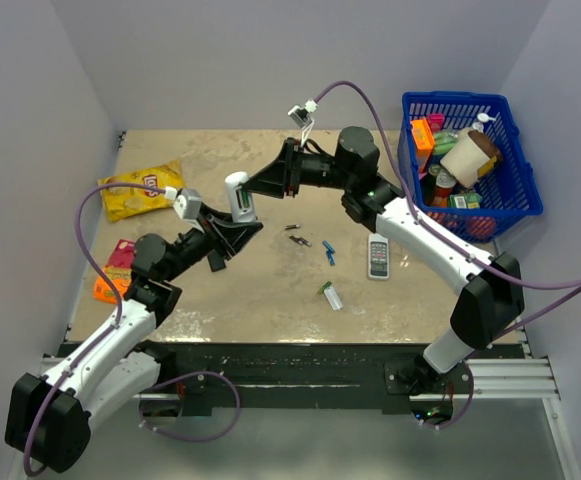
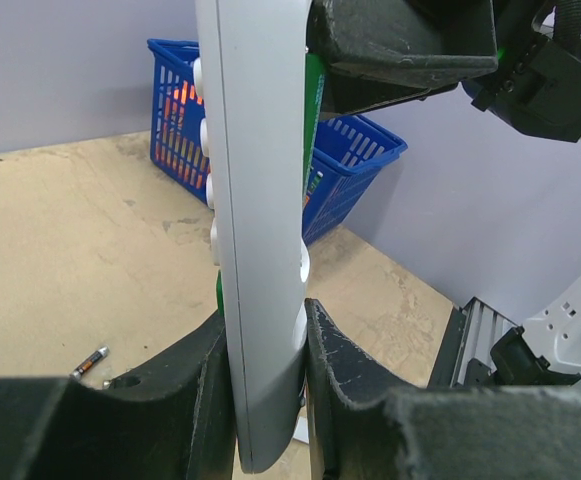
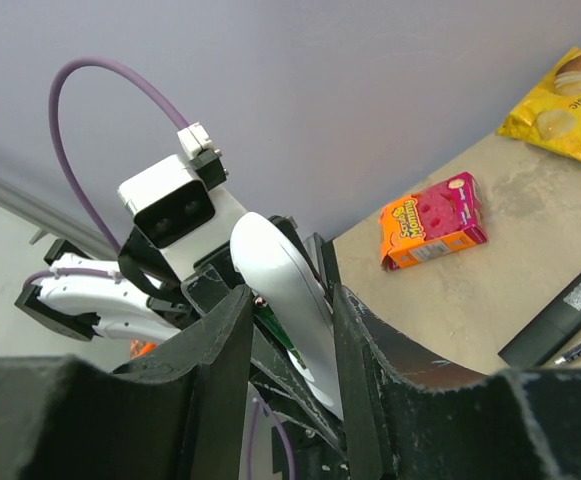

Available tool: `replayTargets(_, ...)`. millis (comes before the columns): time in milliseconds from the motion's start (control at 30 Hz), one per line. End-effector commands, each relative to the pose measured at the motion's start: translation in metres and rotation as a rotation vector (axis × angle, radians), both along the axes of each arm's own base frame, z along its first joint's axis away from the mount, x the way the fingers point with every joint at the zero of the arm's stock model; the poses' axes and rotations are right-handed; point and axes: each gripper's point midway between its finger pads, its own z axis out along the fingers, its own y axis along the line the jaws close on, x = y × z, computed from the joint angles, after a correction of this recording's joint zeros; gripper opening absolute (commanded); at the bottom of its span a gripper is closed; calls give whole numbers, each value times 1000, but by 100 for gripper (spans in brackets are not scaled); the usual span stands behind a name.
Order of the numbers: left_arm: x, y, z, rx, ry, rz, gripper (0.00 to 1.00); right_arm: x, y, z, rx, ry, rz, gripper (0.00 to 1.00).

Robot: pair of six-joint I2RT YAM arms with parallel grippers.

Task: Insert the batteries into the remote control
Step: Load the battery into the remote control.

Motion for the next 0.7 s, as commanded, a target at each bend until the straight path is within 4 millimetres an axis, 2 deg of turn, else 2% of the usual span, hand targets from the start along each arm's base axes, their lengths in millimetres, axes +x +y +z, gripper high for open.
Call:
replayTargets(0, -8, 2, 51, -47, -208, -3, 0, 3, 5, -29, -76, 79, -1, 38)
replayTargets(333, -2, 5, 77, -91, -272, 30, 0, -8, 10, -53, -129, 116, 32, 38)
replayTargets(667, 3, 11, 93, -140, -273, 74, 0, -8, 6, -76, -199, 120, 10, 38)
